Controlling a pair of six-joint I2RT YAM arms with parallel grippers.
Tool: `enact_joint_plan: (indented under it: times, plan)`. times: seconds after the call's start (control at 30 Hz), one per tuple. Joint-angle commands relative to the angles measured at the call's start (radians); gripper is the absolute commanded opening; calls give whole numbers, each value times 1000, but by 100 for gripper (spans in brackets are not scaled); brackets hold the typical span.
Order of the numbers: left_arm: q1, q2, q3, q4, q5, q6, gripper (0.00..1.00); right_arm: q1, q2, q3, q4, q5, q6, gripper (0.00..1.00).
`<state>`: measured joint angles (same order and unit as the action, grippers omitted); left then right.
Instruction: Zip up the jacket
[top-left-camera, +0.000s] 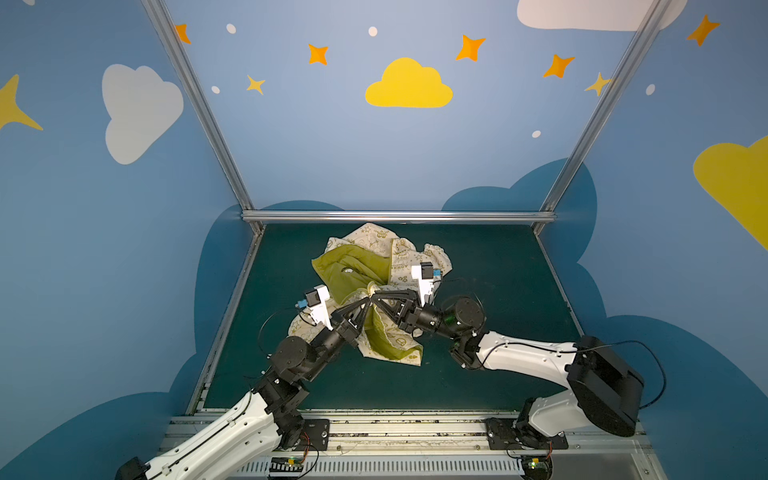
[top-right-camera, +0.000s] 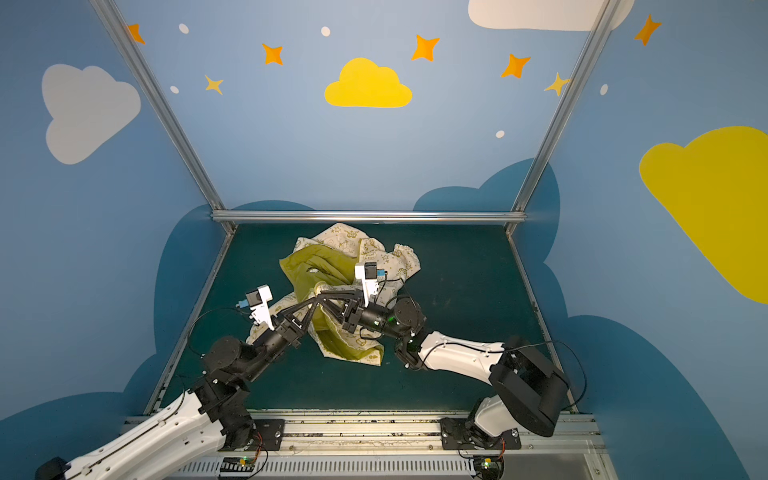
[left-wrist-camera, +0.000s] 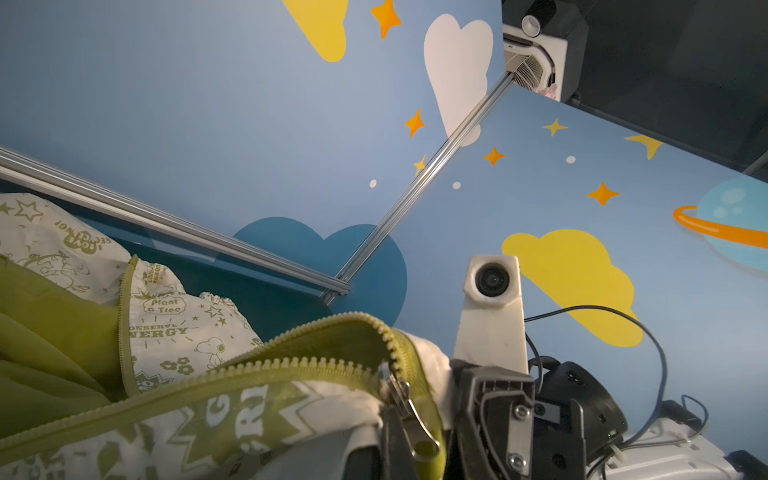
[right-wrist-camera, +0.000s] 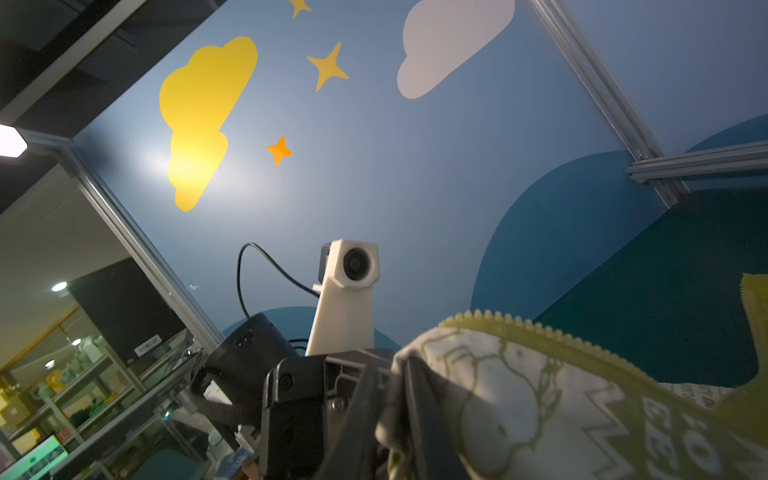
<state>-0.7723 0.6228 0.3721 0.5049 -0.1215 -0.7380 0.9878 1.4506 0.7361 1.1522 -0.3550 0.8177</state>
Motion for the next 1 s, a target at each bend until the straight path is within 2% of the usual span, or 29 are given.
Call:
enact_joint_plan:
  times: [0.0,0.1,0.33,0.43,0.53,0.63,0.83,0.97]
  plan:
    - [4,23,55,-63,44,23,3,10,-55,25,-90,4,-40,35]
    - [16,17,58,-78,50,11,3,15,-110,-18,-167,67,-78,43]
    - [33,-17,82,-200,98,-50,3,9,-296,-134,-372,209,-170,51]
    - [34,-18,95,-267,73,-119,3,6,-378,-114,-586,213,-285,53]
    - [36,-38,113,-353,53,-150,3,9,-445,-35,-885,264,-454,54]
    - [36,-49,124,-380,75,-152,3,15,-485,17,-1076,303,-675,54]
    - [38,-32,160,-447,97,-155,3,43,-507,55,-1175,279,-1199,54]
    - [38,-25,159,-439,98,-164,3,51,-473,131,-1256,237,-1423,52]
